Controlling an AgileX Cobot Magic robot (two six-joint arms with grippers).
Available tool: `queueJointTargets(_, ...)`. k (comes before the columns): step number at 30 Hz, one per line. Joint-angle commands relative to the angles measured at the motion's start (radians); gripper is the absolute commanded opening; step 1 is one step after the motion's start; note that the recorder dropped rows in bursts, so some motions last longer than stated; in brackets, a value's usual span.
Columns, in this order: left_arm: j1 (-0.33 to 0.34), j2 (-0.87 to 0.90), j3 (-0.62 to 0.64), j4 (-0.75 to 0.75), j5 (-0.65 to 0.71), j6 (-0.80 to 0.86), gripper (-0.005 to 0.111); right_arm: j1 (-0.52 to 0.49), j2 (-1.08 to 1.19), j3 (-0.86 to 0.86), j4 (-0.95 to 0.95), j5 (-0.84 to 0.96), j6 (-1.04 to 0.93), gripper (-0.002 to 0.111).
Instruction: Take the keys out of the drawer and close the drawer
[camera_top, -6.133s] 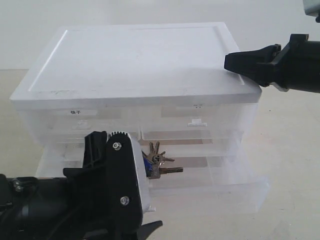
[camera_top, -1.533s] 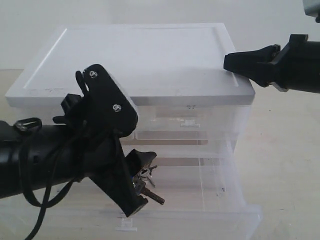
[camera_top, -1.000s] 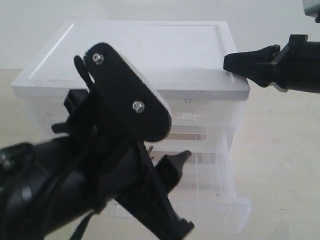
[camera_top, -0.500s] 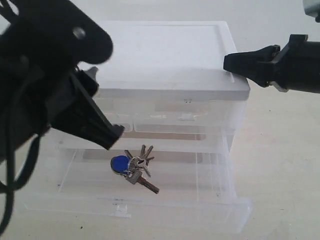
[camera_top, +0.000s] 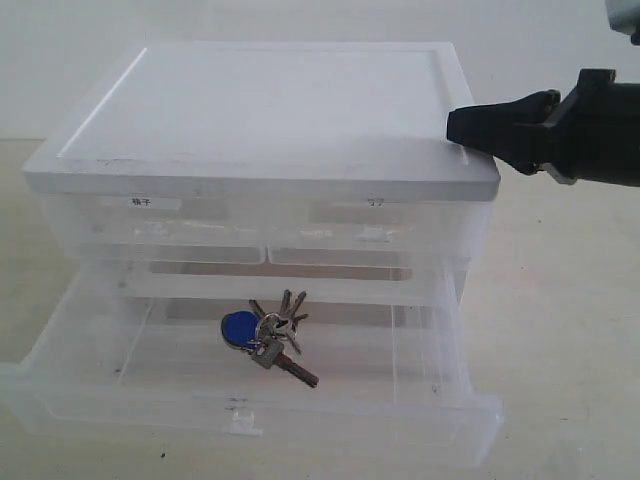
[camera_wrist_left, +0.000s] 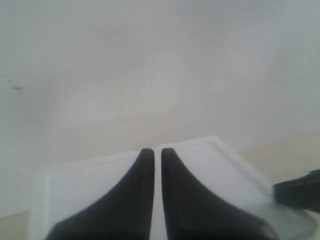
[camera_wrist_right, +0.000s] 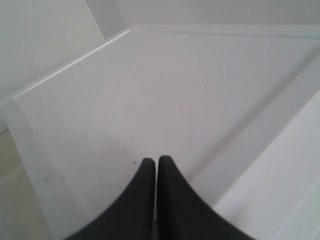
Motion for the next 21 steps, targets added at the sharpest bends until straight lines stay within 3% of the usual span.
queueJointTargets(1, 0.067, 0.022, 0.010, 0.004, 0.355, -0.079, 0.005, 0.000, 0.008, 0.007, -0.059, 0.035, 0.001, 0.000)
queueJointTargets(6, 0.145, 0.126, 0.016, 0.045, 0.671, -0.196, 0.005, 0.000, 0.008, 0.007, -0.070, 0.035, 0.011, 0.000)
queueJointTargets(9, 0.247, 0.213, -0.009, 0.458, 0.914, -0.579, 0.005, 0.000, 0.008, 0.007, -0.073, 0.027, 0.017, 0.000)
queueJointTargets(11, 0.316, 0.270, -0.069, 0.857, 1.082, -0.893, 0.005, 0.000, 0.008, 0.007, -0.073, 0.025, 0.017, 0.000)
queueJointTargets(13, 0.350, 0.307, -0.120, 1.203, 1.163, -1.149, 0.005, 0.000, 0.008, 0.007, -0.073, 0.028, 0.017, 0.000)
queueJointTargets(15, 0.350, 0.320, -0.145, 1.447, 1.249, -1.242, 0.005, 0.000, 0.008, 0.007, -0.073, 0.025, 0.017, 0.000)
queueJointTargets(19, 0.348, 0.357, -0.151, 1.549, 1.422, -1.262, 0.007, 0.000, 0.008, 0.007, -0.073, 0.025, 0.017, 0.000)
queueJointTargets(21, 0.348, 0.386, -0.151, 1.549, 1.451, -1.262, 0.017, 0.000, 0.008, 0.007, -0.073, 0.020, 0.017, 0.000)
